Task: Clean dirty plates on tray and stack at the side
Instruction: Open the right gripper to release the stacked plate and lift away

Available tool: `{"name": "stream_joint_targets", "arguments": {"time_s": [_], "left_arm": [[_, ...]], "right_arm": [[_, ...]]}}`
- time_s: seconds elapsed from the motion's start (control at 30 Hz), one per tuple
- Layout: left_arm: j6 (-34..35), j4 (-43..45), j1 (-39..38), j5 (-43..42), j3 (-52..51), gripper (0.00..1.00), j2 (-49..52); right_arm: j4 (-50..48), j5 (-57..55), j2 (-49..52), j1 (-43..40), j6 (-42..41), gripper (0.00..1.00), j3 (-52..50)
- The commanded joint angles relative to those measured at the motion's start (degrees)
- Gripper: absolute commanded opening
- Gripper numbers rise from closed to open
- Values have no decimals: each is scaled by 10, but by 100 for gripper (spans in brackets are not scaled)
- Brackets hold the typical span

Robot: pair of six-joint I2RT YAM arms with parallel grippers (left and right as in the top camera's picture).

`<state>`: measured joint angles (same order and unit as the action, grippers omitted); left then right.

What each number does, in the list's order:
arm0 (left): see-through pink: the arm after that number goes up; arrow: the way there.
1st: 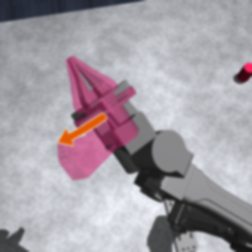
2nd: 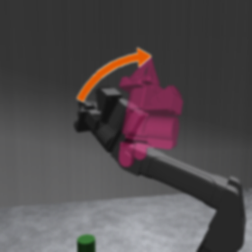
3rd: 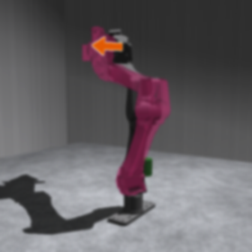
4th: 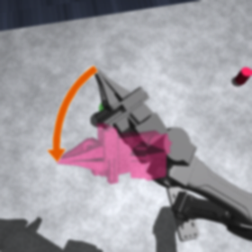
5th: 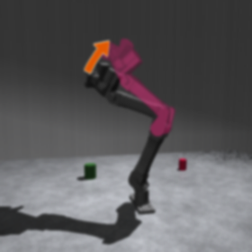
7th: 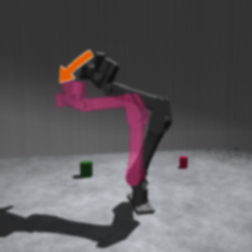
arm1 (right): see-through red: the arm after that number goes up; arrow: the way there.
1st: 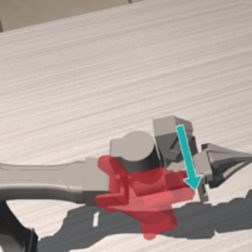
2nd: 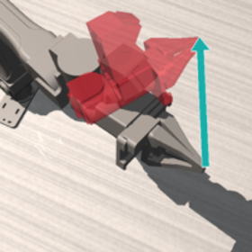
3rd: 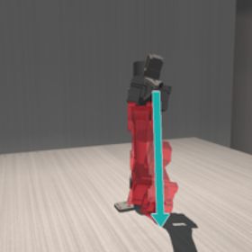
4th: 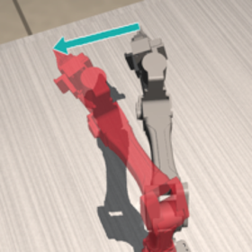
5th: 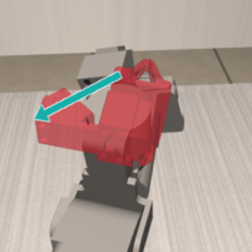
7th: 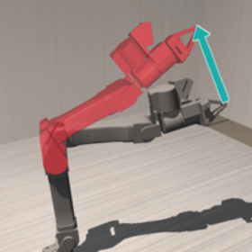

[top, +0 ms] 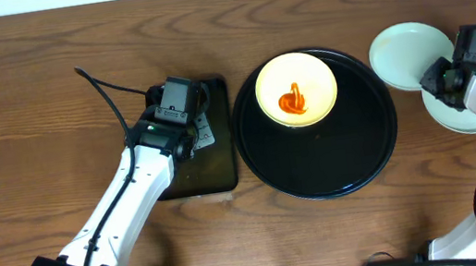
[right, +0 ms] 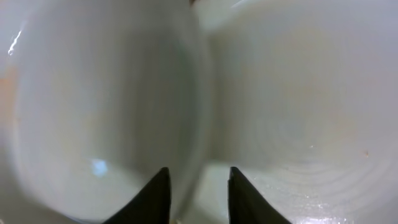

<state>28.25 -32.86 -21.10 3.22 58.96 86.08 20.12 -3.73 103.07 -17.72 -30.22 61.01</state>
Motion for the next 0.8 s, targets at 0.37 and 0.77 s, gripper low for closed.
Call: {"name": "stream_joint_targets", "arguments": {"time_s": [0.37, 0.77], "left_arm": [[-5, -1, 2, 9, 0, 9, -1], [-5, -1, 2, 9, 0, 9, -1]], "right_arm": [[37, -14, 8, -44, -10, 1, 1], [61, -17, 8, -135, -8, 1, 1]]}}
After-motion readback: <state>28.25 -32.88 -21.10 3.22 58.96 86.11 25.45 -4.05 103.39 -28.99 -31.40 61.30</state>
